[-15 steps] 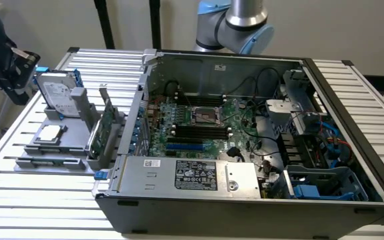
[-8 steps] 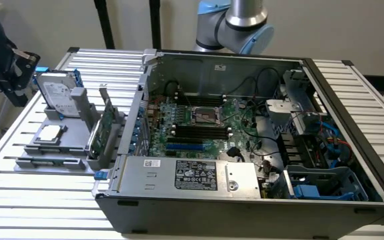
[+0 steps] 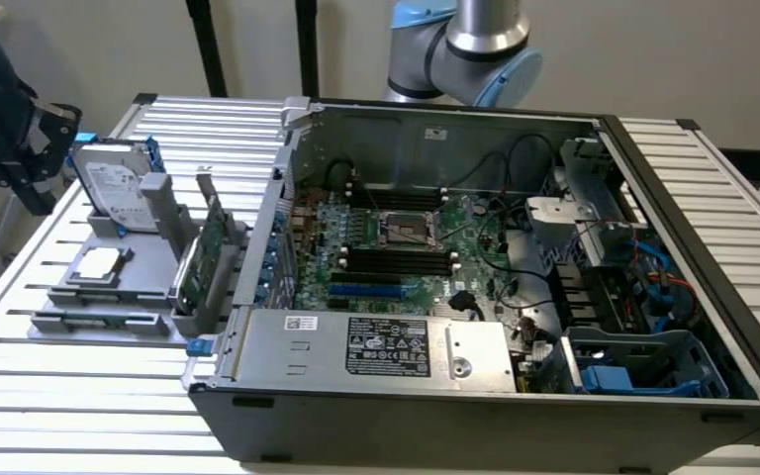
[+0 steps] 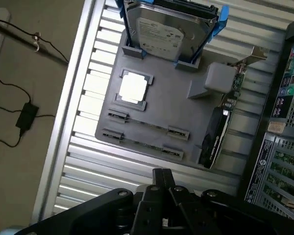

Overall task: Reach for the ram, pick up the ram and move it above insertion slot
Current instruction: 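Pick up the ram and move it above insertion slot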

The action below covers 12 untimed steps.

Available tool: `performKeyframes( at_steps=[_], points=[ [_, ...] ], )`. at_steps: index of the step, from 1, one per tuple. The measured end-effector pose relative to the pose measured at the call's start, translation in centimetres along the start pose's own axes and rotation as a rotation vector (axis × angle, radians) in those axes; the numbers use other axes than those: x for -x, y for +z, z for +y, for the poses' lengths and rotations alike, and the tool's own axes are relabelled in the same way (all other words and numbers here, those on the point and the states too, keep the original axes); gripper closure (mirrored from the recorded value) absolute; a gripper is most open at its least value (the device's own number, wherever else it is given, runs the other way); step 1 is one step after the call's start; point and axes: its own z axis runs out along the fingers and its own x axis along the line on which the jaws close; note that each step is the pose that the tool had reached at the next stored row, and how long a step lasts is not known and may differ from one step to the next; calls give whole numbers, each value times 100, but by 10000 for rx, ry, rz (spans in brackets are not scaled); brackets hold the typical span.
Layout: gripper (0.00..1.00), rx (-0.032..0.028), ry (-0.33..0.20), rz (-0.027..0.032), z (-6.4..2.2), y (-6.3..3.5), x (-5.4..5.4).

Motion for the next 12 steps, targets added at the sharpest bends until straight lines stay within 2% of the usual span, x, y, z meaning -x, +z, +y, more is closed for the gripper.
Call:
performKeyframes(
  at_steps=[12],
  points=[
    [89, -1, -2178, 85, -3, 64, 0]
  ],
)
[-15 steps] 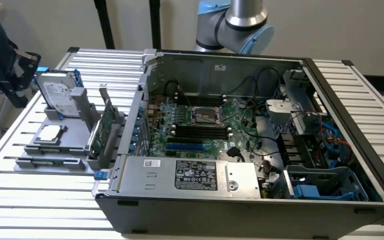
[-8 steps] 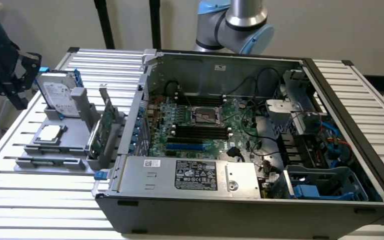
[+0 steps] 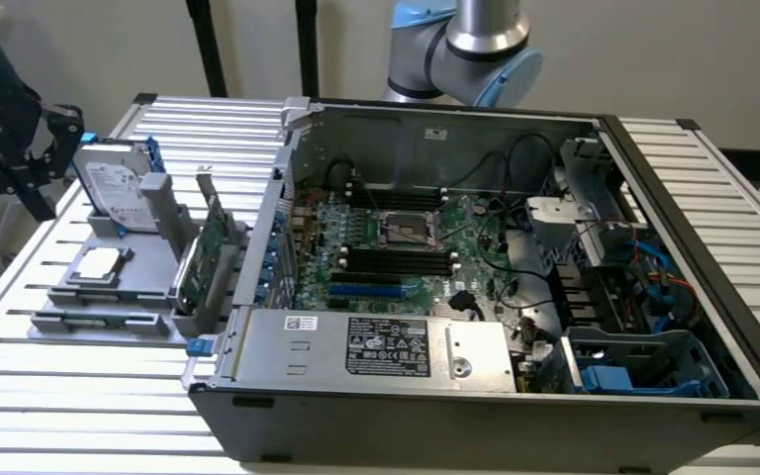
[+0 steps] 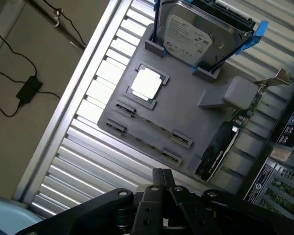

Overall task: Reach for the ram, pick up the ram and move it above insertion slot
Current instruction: 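Pick up the ram and move it above insertion slot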

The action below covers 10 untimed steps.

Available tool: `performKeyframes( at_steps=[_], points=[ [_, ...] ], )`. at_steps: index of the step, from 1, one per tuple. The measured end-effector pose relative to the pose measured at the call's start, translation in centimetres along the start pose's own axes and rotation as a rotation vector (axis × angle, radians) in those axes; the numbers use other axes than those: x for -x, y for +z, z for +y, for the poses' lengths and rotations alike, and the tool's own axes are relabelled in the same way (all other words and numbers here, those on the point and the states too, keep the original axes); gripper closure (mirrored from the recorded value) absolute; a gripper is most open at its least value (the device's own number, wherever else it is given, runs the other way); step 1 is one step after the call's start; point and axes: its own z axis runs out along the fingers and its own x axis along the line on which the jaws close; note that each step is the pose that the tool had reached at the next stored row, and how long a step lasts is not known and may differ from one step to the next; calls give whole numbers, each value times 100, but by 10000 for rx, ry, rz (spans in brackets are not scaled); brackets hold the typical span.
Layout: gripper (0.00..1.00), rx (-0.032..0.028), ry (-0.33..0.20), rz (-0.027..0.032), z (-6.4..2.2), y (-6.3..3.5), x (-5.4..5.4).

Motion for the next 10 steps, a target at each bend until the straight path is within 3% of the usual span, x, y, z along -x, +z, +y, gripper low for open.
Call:
performKeyframes(
  at_steps=[10],
  points=[
    [89, 17, -1820, 58, -2, 64, 0]
  ],
)
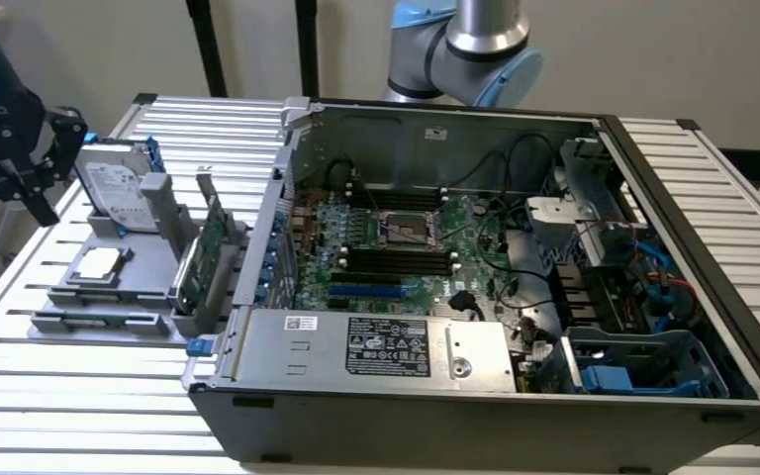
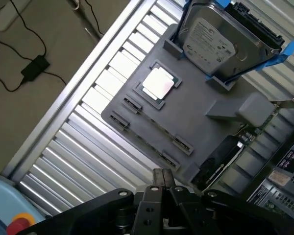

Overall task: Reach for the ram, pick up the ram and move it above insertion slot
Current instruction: 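Pick up the ram and move it above insertion slot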

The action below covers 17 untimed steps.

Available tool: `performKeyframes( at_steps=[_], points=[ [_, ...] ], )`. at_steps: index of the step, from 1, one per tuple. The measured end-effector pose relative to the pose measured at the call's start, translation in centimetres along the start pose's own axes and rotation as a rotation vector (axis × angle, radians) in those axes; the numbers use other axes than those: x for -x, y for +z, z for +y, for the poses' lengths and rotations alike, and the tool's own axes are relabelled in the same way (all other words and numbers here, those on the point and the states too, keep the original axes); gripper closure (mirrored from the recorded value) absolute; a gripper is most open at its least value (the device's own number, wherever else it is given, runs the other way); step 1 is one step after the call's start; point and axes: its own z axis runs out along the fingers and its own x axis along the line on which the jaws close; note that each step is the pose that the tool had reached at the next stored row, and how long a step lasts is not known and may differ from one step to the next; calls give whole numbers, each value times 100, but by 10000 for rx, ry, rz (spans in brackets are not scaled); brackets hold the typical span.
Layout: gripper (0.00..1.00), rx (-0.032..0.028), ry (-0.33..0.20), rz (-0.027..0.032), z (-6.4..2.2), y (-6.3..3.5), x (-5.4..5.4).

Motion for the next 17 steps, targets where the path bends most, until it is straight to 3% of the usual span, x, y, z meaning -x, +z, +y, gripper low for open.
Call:
performKeyframes(
  at_steps=[17],
  points=[
    [89, 3, -3093, 127, -1, 26, 0]
  ],
)
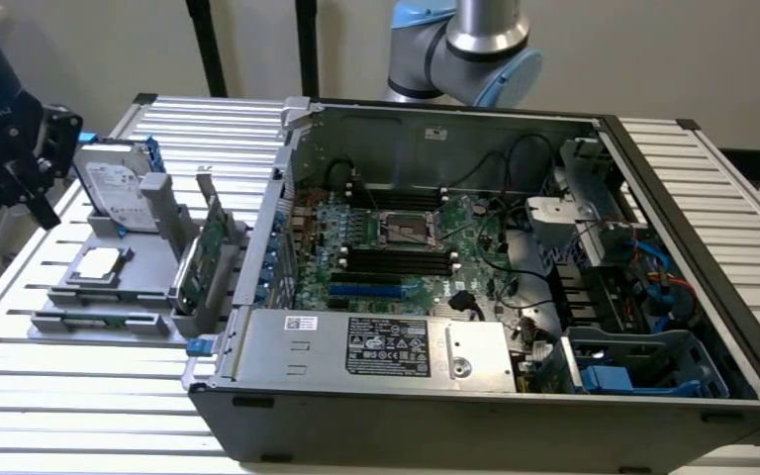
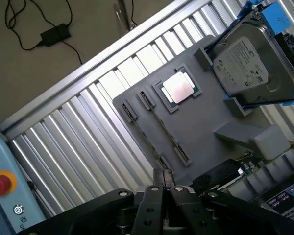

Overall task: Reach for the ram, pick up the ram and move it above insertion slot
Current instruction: 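Pick up the ram and move it above insertion slot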

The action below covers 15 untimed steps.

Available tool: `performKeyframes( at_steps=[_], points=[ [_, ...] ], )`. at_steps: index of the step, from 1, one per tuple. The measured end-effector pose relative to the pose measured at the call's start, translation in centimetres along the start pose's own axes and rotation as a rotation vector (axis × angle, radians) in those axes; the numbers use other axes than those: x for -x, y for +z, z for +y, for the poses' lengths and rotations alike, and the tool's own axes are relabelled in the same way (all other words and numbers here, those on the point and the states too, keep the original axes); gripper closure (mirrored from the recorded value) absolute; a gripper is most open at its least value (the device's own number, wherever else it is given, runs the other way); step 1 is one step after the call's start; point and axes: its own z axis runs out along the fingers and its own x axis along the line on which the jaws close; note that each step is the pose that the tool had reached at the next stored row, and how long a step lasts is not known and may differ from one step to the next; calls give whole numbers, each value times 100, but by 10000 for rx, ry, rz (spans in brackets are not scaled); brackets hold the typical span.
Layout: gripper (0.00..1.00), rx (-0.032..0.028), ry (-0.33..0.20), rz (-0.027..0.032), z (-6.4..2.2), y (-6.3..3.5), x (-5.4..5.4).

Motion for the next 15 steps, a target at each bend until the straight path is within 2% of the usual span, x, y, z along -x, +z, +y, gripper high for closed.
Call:
performKeyframes(
  at_steps=[10, 15],
  points=[
    [89, -1, -1819, 74, -1, 15, 0],
    [89, -43, -2729, 88, -2, 31, 0]
  ],
)
